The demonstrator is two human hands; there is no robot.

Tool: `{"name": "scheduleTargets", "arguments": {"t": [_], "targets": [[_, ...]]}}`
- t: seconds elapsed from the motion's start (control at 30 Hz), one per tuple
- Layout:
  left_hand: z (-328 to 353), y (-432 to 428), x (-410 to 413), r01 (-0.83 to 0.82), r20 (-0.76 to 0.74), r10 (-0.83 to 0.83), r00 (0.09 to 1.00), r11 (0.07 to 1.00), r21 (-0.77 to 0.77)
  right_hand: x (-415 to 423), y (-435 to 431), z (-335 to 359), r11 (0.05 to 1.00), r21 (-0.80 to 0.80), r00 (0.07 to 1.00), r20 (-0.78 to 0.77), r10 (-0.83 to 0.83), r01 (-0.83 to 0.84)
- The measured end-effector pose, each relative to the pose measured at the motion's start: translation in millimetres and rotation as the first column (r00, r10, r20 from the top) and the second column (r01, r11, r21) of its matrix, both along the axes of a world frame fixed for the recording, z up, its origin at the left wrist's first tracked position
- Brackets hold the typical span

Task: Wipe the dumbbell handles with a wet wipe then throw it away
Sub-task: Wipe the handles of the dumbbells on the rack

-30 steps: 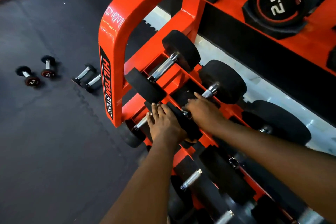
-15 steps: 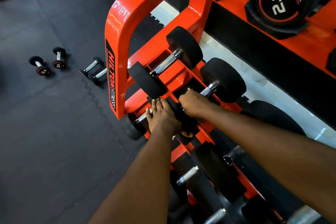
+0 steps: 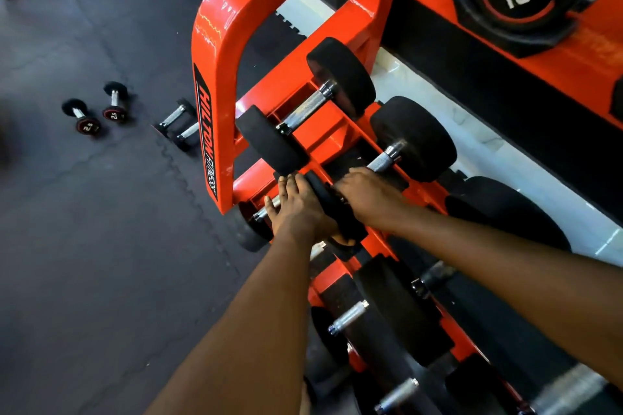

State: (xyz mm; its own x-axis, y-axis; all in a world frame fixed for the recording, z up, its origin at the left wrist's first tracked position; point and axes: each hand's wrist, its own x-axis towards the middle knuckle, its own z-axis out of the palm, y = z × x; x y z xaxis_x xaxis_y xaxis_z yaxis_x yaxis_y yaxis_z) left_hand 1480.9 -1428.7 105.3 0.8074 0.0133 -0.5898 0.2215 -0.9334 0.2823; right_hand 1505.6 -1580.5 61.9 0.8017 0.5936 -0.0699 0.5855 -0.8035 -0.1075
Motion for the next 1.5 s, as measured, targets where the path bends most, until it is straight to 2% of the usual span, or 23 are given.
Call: {"name": "scheduleTargets", "arguments": {"t": [0.07,0.13,0.2,0.3,0.37,0.47,0.5,0.6,0.67,0.73,0.77,0.87,0.93,1.03,1.07,1.2,1.27,1.33,1.37,1.5], "targets": [[-1,1,-3,-0.016,0.014,0.016,1.0,1.0,-0.004,-16,-5,-12,0.997,0.082,0.995,0.097,-0.006,-0.002],[-2,2,0,-0.009,0.017,0.009,1.0,1.0,-0.007,-16,-4,-15,0.995,0.097,0.995,0.091,-0.037,0.028],[-2,2,-1,-0.002,0.01,0.002,1.0,1.0,-0.003,-1,0,-6,0.996,0.033,0.995,-0.052,-0.085,0.087],[2,-1,-2,-0.014,0.0,0.014,1.0,1.0,0.0,19,7,6,0.964,-0.002,0.931,-0.257,-0.259,0.267],[2,0,-1,-0.021,-0.001,0.021,1.0,1.0,0.004,11,8,2,0.963,0.066,0.949,-0.202,-0.243,0.26],[1,1,-1,-0.01,-0.015,0.01,1.0,1.0,0.003,-22,-3,-14,0.92,0.359,0.984,0.015,-0.175,0.158],[0,1,-1,-0.013,-0.01,0.013,1.0,1.0,0.003,-26,-5,-13,0.913,0.392,0.986,0.076,-0.15,0.109],[-1,2,-1,-0.022,0.015,0.022,1.0,1.0,-0.006,-17,-11,-10,0.965,0.26,0.981,0.175,-0.081,0.033],[-1,2,-1,-0.023,0.011,0.023,1.0,1.0,-0.013,-5,-18,-5,0.965,0.197,0.972,0.129,-0.198,0.171],[0,1,-1,-0.025,0.005,0.025,1.0,0.999,-0.022,-2,-19,-2,0.91,0.211,0.916,0.114,-0.385,0.356],[-1,1,-1,-0.027,0.005,0.027,1.0,0.999,-0.024,-7,-14,-1,0.904,0.214,0.908,0.121,-0.4,0.37],[-1,1,-1,-0.026,0.011,0.027,1.0,0.999,-0.02,-18,-10,-9,0.944,0.299,0.967,0.168,-0.193,0.136],[0,1,-1,-0.025,0.005,0.025,1.0,0.999,-0.022,-10,-24,-10,0.953,0.285,0.983,0.114,-0.145,0.107],[1,2,-1,-0.017,-0.003,0.017,1.0,1.0,-0.025,-8,-25,-6,0.891,0.271,0.914,0.083,-0.398,0.364],[1,2,-1,-0.019,-0.009,0.019,1.0,0.999,-0.028,-15,-16,-7,0.885,0.27,0.903,0.102,-0.418,0.379],[1,1,-1,-0.031,-0.004,0.031,1.0,0.999,-0.017,-27,-11,-14,0.944,0.306,0.976,0.135,-0.173,0.125],[0,2,-2,-0.027,0.004,0.027,1.0,0.999,-0.023,-13,-28,-10,0.928,0.276,0.951,0.114,-0.288,0.248],[1,2,-2,-0.019,0.002,0.019,1.0,0.999,-0.025,-12,-23,-3,0.868,0.236,0.873,0.125,-0.472,0.436],[1,2,-1,-0.021,-0.003,0.021,1.0,0.999,-0.026,-17,-13,-3,0.862,0.227,0.861,0.141,-0.49,0.453],[2,0,0,-0.028,-0.009,0.027,1.0,0.999,-0.022,-26,-15,-14,0.949,0.264,0.954,0.195,-0.229,0.174]]}}
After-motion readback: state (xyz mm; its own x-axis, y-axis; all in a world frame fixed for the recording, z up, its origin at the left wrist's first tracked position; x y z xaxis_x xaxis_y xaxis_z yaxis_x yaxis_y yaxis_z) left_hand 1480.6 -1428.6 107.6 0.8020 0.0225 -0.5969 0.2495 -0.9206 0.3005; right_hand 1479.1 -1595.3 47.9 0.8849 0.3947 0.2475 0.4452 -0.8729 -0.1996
